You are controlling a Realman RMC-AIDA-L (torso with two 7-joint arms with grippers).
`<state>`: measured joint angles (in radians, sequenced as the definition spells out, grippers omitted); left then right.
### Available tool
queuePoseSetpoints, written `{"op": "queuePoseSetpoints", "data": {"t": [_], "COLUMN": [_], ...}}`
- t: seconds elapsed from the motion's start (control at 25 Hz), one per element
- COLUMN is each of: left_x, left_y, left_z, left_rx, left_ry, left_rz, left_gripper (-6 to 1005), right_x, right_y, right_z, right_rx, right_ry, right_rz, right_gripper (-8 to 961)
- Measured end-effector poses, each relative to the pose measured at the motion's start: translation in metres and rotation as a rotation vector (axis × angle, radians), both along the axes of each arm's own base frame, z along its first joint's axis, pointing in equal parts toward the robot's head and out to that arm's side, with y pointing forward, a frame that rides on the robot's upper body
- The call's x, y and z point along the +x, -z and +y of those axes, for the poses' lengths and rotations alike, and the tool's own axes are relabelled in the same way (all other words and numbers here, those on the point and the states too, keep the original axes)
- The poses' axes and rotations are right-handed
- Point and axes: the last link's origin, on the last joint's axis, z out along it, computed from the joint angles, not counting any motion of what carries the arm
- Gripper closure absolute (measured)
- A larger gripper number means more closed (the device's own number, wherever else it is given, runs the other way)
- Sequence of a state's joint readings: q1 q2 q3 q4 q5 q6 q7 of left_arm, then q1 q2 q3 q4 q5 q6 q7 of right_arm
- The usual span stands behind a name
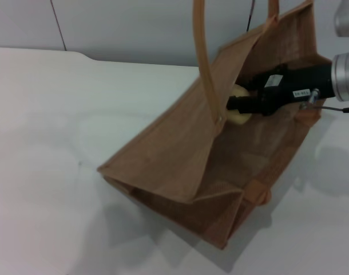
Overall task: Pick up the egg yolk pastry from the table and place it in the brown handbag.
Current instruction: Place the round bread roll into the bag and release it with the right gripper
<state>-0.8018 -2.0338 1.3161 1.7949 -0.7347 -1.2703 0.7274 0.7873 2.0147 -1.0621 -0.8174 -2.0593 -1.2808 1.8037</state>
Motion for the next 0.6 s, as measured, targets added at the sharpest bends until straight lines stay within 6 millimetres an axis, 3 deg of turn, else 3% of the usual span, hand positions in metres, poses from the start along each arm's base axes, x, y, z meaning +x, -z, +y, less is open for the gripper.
{"op": "queuePoseSetpoints", "data": {"t": [0.32,0.52,0.6], "left_x": [-0.004,-0.008,-0.010], "left_y": [-0.001,-0.002,-0.003], "left_z": [0.001,0.002,0.003], "left_rx": [0.007,0.013,0.017], "left_ry": [-0.012,-0.021,-0.028], "left_rz": [0.005,0.003,0.001], "left_gripper": [886,885,885], "right_x": [-0.001,0.000,0.002], "right_y": [-0.002,-0.003,-0.003], "right_z": [0.006,0.006,0.005], "right_rx": [0.023,0.023,0.021], "right_ry": [0.025,0.031,0.036], "right_rz": [-0.014,-0.014,-0.013], "right_gripper": [497,241,189]}}
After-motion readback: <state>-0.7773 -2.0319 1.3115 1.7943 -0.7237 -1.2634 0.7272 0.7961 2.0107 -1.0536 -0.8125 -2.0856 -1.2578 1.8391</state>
